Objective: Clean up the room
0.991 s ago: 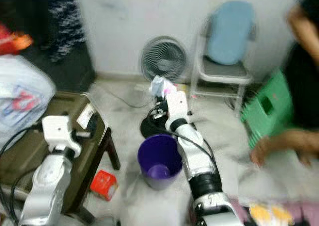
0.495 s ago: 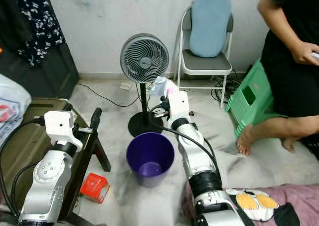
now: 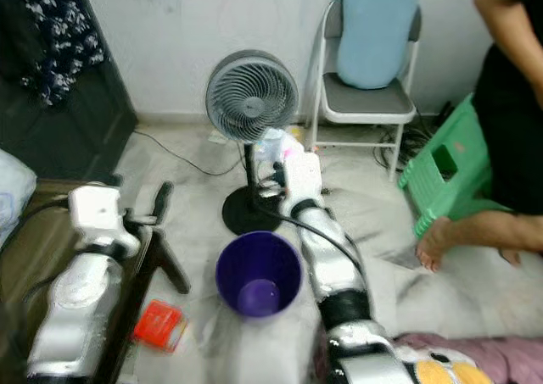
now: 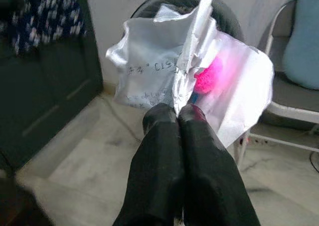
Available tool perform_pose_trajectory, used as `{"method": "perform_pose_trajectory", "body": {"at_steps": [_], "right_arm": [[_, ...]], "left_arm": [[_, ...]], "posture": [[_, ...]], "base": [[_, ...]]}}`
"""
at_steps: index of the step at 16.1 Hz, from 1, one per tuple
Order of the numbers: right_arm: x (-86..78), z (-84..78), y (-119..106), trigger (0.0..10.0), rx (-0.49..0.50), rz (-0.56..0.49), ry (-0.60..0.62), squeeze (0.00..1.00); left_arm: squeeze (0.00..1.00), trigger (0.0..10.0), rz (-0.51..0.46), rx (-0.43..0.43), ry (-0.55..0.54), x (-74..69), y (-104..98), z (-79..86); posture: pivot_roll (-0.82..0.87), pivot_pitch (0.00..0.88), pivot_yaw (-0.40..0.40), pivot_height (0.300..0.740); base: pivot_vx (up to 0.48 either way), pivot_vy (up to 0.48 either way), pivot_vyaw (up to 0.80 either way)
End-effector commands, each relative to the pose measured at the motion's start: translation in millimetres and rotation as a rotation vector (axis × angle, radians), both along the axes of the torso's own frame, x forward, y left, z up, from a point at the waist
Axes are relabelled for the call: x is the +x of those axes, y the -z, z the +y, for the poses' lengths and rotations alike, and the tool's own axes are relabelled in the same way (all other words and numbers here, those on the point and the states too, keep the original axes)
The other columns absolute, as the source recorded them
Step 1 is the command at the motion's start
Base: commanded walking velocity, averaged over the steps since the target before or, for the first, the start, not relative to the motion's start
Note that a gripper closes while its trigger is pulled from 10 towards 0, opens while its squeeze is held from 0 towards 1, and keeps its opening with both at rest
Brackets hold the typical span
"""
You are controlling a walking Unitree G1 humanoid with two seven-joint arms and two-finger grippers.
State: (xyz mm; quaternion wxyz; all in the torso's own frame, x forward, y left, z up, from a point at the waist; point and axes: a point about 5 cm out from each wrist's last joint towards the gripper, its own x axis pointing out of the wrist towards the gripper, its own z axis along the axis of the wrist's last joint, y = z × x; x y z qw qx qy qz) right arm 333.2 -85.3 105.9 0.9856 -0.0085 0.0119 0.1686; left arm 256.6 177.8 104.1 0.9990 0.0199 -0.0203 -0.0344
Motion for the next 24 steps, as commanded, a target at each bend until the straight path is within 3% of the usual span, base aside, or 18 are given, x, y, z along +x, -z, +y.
{"method": "perform_pose_trajectory", "body": {"at_steps": [1, 7, 12, 17, 20, 22, 24], "right_arm": [[1.5, -16.1, 0.4, 10.0, -0.009, -0.005, 0.042, 0.00], [2.0, -30.9, -6.7, 10.0, -0.010, -0.037, 0.086, 0.00], [-17.6, -58.4, -6.6, 10.0, -0.010, -0.039, 0.143, 0.00], [-40.6, -83.2, 3.6, 10.0, -0.013, 0.016, 0.236, 0.00], [-50.4, -87.2, 9.7, 10.0, -0.044, 0.037, 0.225, 0.00], [-51.5, -89.6, 6.8, 10.0, -0.028, 0.034, 0.257, 0.00], [-64.1, -96.6, 9.6, 10.0, -0.048, 0.046, 0.286, 0.00]], "left_arm": [[0.00, 10.0, -0.013, -0.021, 0.027, 3.1, -2.8, -9.4], [0.00, 10.0, -0.033, 0.078, -0.089, -0.2, -5.0, 8.2], [0.00, 10.0, -0.043, 0.150, 0.110, -24.4, -7.4, -10.7], [0.00, 10.0, -0.039, 0.133, 0.129, -34.5, -9.2, -4.3], [0.00, 10.0, -0.020, 0.100, 0.049, -40.4, -3.7, -4.6], [0.00, 10.0, -0.028, 0.098, 0.056, -41.9, -7.1, -11.6], [0.00, 10.0, -0.030, 0.105, 0.065, -43.8, -6.6, -11.5]], "posture": [[0.02, 0.000, 0.004, 0.740], [0.01, 0.000, -0.002, 0.740], [0.01, 0.000, -0.003, 0.740], [0.01, 0.000, 0.000, 0.740], [0.00, 0.000, 0.015, 0.740], [0.01, 0.000, 0.006, 0.740], [0.01, 0.000, -0.010, 0.740]], "base": [[0.341, 0.000, 0.00], [0.000, 0.000, 0.00], [0.000, 0.000, 0.00], [0.000, 0.000, 0.00], [0.000, 0.000, 0.00], [0.000, 0.000, 0.00], [0.000, 0.000, 0.00]]}}
